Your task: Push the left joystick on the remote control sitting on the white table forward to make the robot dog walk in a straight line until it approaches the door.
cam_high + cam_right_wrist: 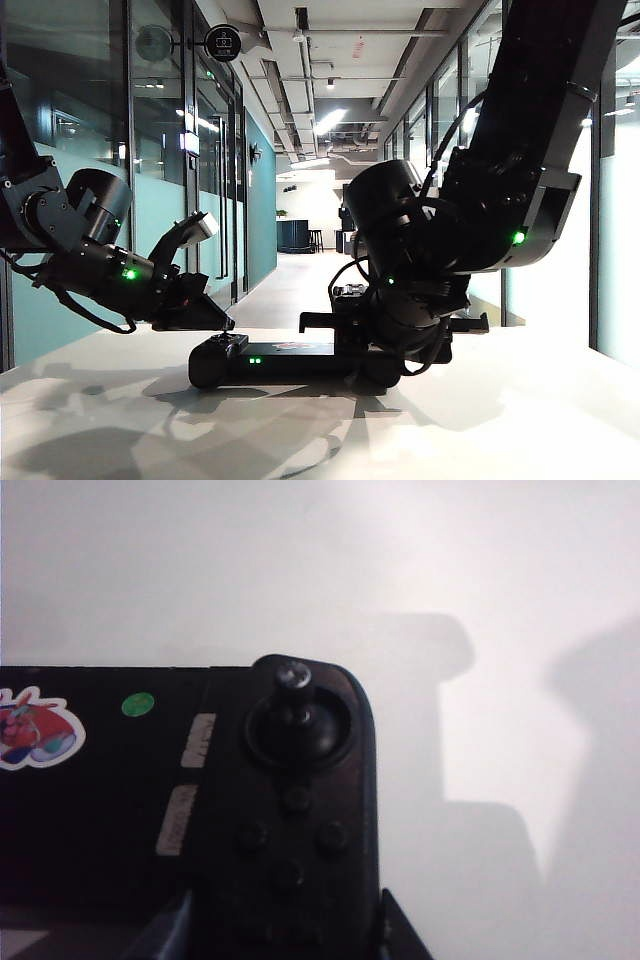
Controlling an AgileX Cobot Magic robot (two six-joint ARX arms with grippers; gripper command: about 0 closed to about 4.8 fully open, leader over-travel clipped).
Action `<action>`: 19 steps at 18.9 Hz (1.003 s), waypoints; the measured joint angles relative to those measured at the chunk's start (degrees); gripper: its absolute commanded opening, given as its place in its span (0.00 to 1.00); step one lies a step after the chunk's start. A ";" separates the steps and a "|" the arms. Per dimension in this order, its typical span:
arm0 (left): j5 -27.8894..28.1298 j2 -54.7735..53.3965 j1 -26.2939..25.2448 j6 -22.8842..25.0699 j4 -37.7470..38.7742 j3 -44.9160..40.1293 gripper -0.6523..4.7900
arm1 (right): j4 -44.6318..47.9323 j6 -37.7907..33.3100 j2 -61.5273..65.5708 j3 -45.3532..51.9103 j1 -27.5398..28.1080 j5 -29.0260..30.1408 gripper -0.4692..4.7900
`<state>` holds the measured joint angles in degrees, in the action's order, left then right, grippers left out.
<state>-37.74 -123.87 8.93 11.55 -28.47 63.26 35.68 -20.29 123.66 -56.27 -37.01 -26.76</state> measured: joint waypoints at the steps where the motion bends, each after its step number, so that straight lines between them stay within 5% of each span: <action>1: 0.00 0.00 0.00 -0.28 0.00 0.02 0.11 | 0.00 0.00 0.00 0.00 0.00 0.00 0.40; 19: 0.00 0.00 0.00 -0.85 -0.02 0.09 0.11 | 0.00 0.00 0.00 0.00 0.02 0.00 0.40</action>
<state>-37.74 -123.87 8.93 10.70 -28.49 63.35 35.68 -20.29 123.66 -56.27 -36.99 -26.76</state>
